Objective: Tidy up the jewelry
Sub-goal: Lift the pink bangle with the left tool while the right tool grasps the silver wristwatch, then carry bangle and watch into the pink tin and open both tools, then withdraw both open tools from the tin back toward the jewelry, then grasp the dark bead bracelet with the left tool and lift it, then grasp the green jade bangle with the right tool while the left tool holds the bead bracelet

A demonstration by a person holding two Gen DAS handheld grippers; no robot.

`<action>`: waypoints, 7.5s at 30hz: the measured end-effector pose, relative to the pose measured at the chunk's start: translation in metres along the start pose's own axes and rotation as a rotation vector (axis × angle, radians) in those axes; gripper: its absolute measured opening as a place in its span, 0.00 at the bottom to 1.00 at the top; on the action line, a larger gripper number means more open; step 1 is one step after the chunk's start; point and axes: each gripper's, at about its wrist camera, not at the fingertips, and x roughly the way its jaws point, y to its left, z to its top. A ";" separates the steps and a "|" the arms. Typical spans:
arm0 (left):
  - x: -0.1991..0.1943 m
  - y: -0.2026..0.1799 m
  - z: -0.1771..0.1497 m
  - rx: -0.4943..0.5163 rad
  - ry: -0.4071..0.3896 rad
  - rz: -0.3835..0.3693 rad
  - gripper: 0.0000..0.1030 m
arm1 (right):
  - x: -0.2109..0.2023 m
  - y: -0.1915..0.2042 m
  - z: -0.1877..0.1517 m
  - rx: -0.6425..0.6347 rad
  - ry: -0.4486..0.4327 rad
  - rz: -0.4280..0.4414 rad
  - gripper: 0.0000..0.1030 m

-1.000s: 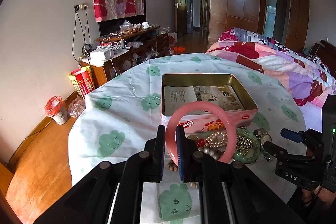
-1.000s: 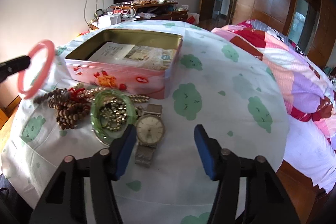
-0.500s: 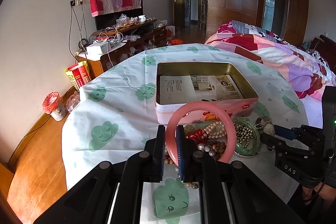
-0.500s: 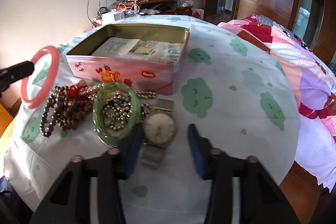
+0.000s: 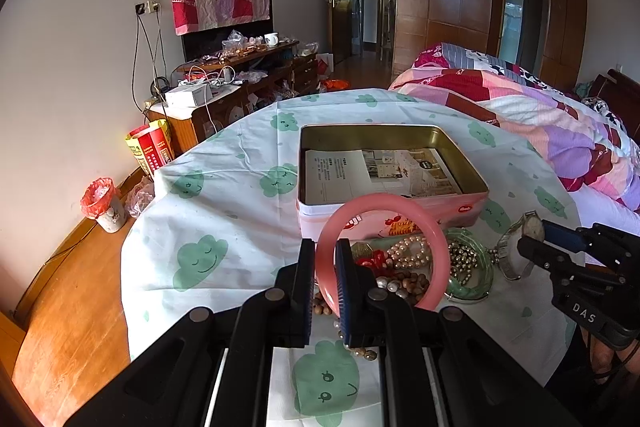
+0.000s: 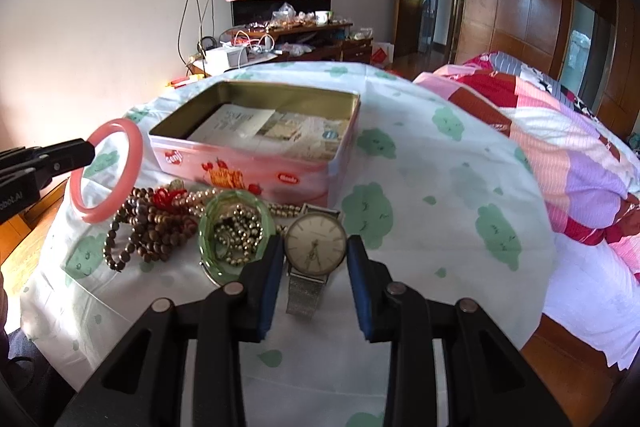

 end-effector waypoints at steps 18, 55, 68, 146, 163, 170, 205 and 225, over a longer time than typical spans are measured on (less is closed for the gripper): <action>0.001 -0.004 0.017 0.016 0.006 -0.029 0.09 | -0.016 -0.012 0.021 -0.001 -0.067 0.009 0.33; 0.113 -0.003 0.094 0.098 0.114 0.061 0.09 | 0.061 -0.002 0.109 -0.059 -0.076 0.059 0.33; 0.143 -0.009 0.093 0.130 0.158 0.083 0.09 | 0.094 -0.003 0.101 -0.062 -0.011 0.040 0.33; 0.041 0.001 -0.036 0.025 0.196 0.071 0.52 | 0.021 0.011 -0.008 -0.033 0.013 -0.005 0.65; 0.027 0.001 -0.027 0.024 0.136 0.017 0.08 | 0.024 0.014 -0.015 -0.028 0.011 -0.006 0.65; 0.013 0.008 -0.014 0.020 0.078 0.035 0.08 | 0.021 0.009 -0.011 -0.018 -0.005 0.000 0.65; 0.008 0.007 -0.009 0.023 0.052 0.011 0.08 | 0.025 0.021 0.004 -0.082 0.004 0.110 0.09; 0.003 0.015 0.002 0.011 0.020 0.037 0.08 | 0.004 0.014 0.019 -0.058 -0.057 0.100 0.09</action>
